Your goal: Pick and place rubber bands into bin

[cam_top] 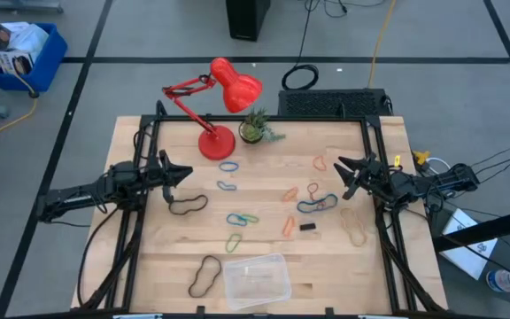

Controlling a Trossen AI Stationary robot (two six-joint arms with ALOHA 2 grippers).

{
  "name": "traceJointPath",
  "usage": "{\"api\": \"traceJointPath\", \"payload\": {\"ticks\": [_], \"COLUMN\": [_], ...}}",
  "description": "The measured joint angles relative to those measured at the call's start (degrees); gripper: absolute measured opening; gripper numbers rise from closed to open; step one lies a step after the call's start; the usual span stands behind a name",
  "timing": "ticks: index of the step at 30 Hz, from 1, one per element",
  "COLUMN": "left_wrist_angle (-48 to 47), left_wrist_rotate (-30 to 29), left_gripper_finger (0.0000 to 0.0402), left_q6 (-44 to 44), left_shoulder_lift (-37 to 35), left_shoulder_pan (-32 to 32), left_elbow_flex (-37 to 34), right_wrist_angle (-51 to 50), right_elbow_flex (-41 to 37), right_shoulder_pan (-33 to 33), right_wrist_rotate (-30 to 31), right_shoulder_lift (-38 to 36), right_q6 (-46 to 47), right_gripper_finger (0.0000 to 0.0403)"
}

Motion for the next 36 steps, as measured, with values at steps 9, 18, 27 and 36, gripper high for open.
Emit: {"api": "traceJointPath", "payload": {"ticks": [9, 18, 27, 36], "left_wrist_angle": [0.0, 0.0, 0.0, 0.0], "left_wrist_rotate": [0.0, 0.0, 0.0, 0.0], "left_gripper_finger": [0.0042, 0.0042, 0.0042, 0.0042], "left_q6": [0.0, 0.0, 0.0, 0.0], "left_shoulder_lift": [0.0, 0.0, 0.0, 0.0], "left_shoulder_pan": [0.0, 0.0, 0.0, 0.0], "left_elbow_flex": [0.0, 0.0, 0.0, 0.0], "right_wrist_angle": [0.0, 0.1, 0.0, 0.0], "right_elbow_flex": [0.0, 0.0, 0.0, 0.0], "right_shoulder_pan": [0.0, 0.0, 0.0, 0.0], "right_wrist_rotate": [0.0, 0.1, 0.0, 0.1], "right_shoulder_lift": [0.0, 0.0, 0.0, 0.0], "right_q6": [0.0, -2.2, -7.9, -9.4], "right_gripper_finger": [0.0144, 0.0144, 0.0144, 0.0144]}}
